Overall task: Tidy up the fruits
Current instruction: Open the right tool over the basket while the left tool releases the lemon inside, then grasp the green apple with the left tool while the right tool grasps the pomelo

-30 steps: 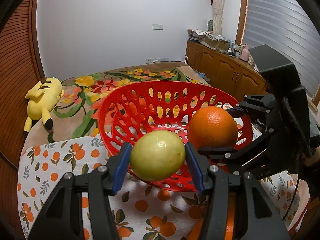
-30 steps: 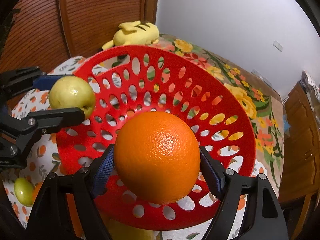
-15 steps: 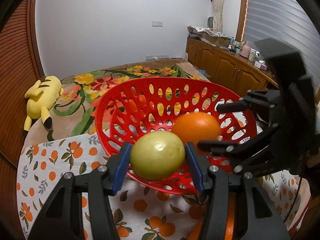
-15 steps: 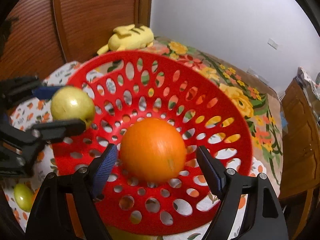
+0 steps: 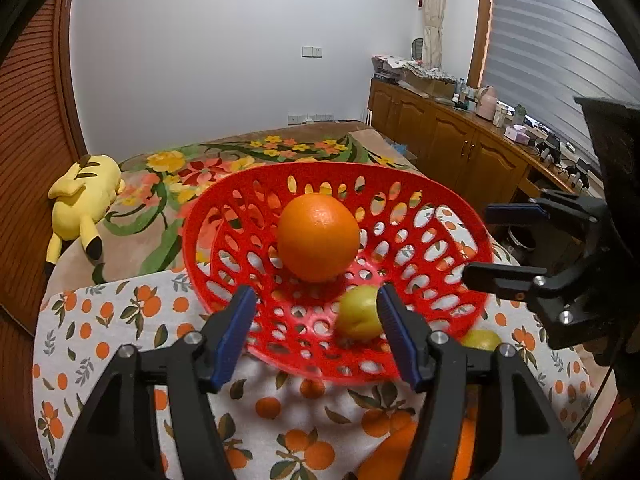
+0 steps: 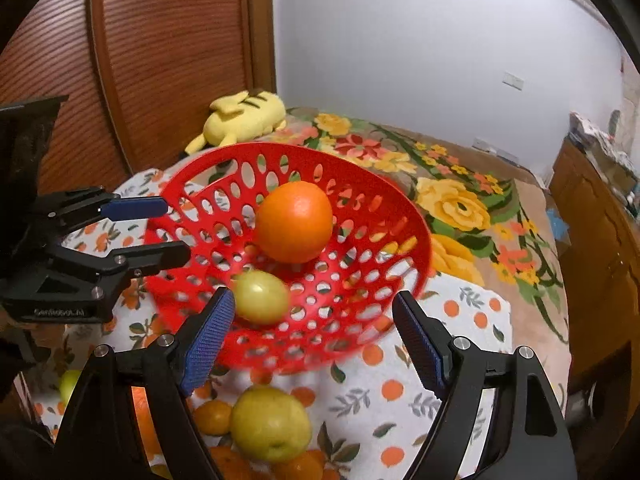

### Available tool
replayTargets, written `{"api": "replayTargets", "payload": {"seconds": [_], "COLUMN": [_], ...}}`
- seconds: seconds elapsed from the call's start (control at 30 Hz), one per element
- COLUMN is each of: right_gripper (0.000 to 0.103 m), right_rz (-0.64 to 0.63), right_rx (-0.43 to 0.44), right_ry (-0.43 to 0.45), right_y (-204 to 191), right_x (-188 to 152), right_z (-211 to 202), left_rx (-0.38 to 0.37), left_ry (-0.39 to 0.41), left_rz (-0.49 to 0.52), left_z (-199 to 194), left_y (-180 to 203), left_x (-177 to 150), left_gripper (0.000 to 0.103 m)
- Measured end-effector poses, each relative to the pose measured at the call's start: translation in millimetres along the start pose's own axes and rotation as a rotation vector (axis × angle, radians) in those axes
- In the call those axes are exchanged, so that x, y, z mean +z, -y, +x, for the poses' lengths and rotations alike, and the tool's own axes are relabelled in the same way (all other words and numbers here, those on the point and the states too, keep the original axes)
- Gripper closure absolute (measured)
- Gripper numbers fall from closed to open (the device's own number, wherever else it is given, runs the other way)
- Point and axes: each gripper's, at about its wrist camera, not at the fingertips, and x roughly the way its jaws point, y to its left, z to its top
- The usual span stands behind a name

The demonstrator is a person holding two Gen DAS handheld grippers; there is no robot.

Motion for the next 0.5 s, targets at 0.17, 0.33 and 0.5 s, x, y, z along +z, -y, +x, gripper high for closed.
{"api": "replayTargets", "payload": {"seconds": [0.17,0.33,0.5], "right_gripper": [0.018,0.017,0.017], "right_rz": [0.053,0.087,0.147], "right_rx": [-0.012,-0.042,-0.035], "right_ry": [0.058,0.099,0.138], "right_y": [-5,-20,-38], "right_x": [-17,-41,-70], "right_z": [-27,-51,-65], "left_rx": [-0.006,-0.012,-0.021], "left_ry": [0.024,0.037,0.047], "left_rz": [0.002,0.002,-0.008], "left_z": [-25,-49,-72], "left_y": [4,7,11], "left_x": [-11,-30,-56], "left_gripper": [0.039,0.036,0.034]}}
